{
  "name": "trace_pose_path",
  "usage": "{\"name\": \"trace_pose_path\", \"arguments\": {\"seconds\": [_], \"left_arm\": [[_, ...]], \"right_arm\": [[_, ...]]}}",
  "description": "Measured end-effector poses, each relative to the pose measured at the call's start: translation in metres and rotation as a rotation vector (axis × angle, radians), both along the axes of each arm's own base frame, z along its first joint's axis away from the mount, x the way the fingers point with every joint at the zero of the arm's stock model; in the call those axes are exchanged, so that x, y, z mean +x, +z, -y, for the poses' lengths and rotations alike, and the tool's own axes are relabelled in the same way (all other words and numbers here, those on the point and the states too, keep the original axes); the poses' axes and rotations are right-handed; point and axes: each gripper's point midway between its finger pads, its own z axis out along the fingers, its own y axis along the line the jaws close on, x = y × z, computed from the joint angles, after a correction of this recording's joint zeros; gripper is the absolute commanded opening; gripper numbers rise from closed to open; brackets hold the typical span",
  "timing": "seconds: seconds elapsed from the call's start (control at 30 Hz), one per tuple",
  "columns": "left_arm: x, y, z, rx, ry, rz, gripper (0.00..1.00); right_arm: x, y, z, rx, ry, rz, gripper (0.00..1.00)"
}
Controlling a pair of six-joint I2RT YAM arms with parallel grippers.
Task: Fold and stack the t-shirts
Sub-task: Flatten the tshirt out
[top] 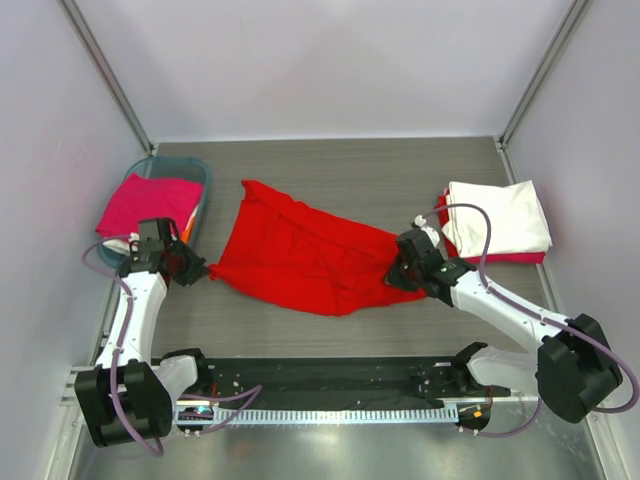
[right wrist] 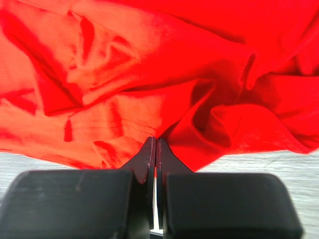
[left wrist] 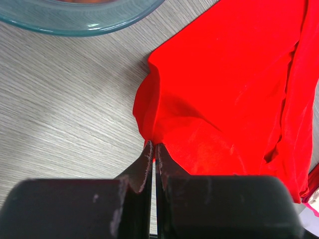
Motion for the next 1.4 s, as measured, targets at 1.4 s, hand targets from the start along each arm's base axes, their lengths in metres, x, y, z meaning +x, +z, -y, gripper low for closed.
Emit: {"name": "trace_pose_path", "arguments": {"seconds": [1.4], "left_arm": [[0.131,0.262,-0.018,-0.019,0.004,0.522,0.0]], "right_arm": [[0.09,0.464,0.067,0.075,-0.138,0.991,0.01]]}}
